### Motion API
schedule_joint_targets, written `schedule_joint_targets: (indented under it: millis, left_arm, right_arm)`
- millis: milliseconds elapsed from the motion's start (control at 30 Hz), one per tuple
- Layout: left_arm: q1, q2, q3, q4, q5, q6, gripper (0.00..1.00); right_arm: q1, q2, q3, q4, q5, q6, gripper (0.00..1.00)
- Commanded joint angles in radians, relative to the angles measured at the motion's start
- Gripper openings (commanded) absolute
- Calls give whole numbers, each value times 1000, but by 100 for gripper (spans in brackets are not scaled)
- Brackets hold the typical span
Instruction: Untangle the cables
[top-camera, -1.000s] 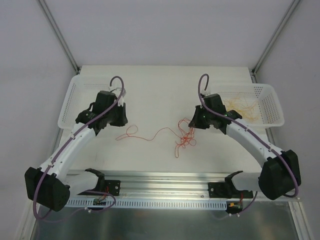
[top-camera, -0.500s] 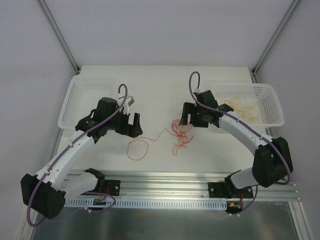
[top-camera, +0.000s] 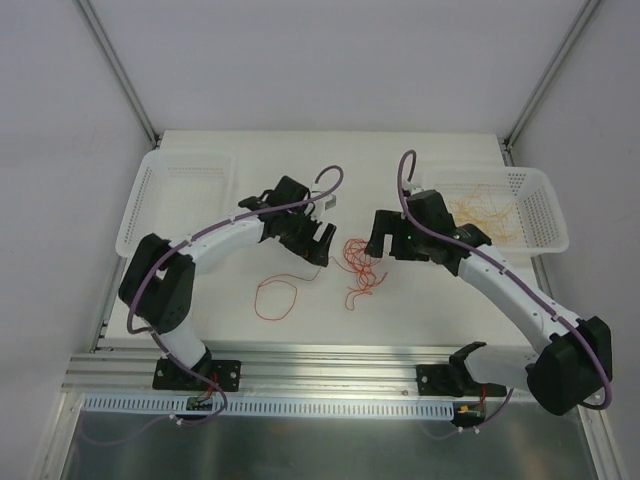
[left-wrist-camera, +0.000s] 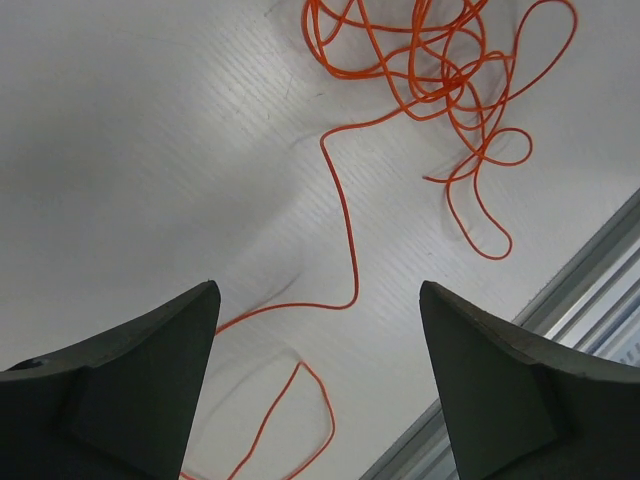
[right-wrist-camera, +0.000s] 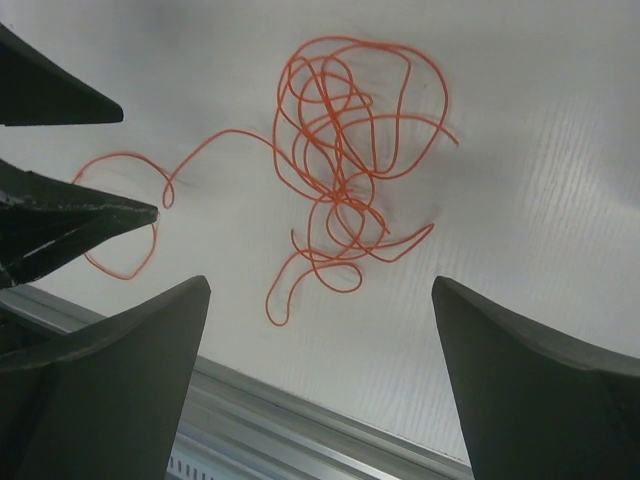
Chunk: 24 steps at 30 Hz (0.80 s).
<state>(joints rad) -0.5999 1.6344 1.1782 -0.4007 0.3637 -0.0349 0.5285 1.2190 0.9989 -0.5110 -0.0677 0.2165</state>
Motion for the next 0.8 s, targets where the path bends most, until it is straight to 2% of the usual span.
schedule_joint_targets:
  millis: [0, 67, 167, 200, 233, 300, 333, 500, 767]
  left_arm:
    - [-34, 73, 63, 13, -12, 50, 81]
    - [-44, 125, 81, 19, -20, 52, 76]
    - [-52, 177, 104, 28, -19, 43, 59]
    - [-54, 186, 107, 30, -19, 40, 51]
    - [-57, 194, 110, 30, -19, 41, 34]
    - [-55, 185, 103, 31, -19, 38, 15]
    - [-55, 170, 98, 30, -22, 38, 0]
    - [-55, 124, 49, 33, -23, 36, 0]
    - [-57, 71, 0, 37, -23, -5, 0]
  right_arm:
    - [18, -36, -86, 64, 14, 41, 98]
    - [19, -33, -150, 138, 11, 75, 98]
    - [33, 10, -203, 213, 17, 113, 98]
    - [37, 25, -209, 227, 26, 121, 98]
    - [39, 51, -218, 242, 41, 127, 98]
    - [48, 83, -221, 276, 46, 139, 98]
    - [53, 100, -215, 282, 52, 136, 98]
    - [111, 236, -154, 292, 108, 81, 98]
    - [214, 405, -19, 171, 304, 67, 95]
